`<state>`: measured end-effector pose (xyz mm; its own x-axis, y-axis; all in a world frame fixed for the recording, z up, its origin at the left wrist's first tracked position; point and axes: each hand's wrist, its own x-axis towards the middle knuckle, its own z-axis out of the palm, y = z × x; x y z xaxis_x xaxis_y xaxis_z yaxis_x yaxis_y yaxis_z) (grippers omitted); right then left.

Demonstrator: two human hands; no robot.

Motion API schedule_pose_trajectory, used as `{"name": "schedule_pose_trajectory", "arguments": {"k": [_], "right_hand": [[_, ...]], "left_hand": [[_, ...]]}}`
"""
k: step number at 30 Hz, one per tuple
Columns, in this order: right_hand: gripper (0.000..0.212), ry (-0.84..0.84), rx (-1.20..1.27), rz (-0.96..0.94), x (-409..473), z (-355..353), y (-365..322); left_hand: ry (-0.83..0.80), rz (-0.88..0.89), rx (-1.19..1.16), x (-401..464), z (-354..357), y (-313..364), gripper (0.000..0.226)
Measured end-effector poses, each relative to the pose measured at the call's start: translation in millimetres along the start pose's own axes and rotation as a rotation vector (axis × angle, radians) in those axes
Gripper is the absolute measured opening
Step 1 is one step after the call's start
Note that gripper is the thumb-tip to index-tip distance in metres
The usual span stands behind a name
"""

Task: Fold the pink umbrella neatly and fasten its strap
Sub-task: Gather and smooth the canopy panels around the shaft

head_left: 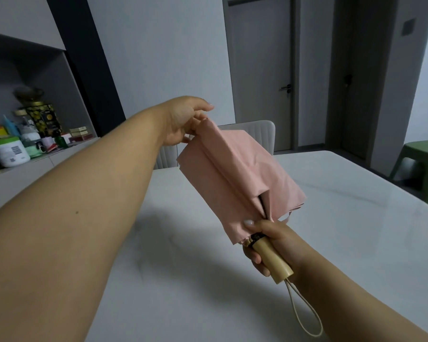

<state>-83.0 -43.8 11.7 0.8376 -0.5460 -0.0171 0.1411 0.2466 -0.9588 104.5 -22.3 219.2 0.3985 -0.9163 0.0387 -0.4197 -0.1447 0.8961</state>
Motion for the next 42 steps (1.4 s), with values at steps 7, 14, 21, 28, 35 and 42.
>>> {"name": "schedule_pose_trajectory", "arguments": {"k": [7, 14, 21, 28, 35, 42], "right_hand": [[0.029, -0.012, 0.016, -0.017, -1, 0, 0], [0.03, -0.018, 0.009, -0.011, -1, -1, -2], [0.028, 0.015, 0.035, -0.032, 1, -3, -2], [0.03, -0.004, 0.032, -0.021, -1, -3, -3], [0.032, 0.006, -0.01, -0.012, 1, -2, 1], [0.03, 0.018, 0.004, -0.021, 0, -1, 2]], "left_hand": [[-0.001, 0.044, -0.104, -2, -3, 6, 0.008], [0.028, 0.056, -0.22, 3, 4, 2, 0.017], [0.002, 0.17, -0.384, 1, -1, -8, 0.015], [0.108, 0.189, -0.35, 5, -4, -11, 0.011], [0.115, 0.085, 0.182, 5, 8, -10, 0.031], [-0.017, 0.127, -0.223, -2, 5, -5, 0.044]]}}
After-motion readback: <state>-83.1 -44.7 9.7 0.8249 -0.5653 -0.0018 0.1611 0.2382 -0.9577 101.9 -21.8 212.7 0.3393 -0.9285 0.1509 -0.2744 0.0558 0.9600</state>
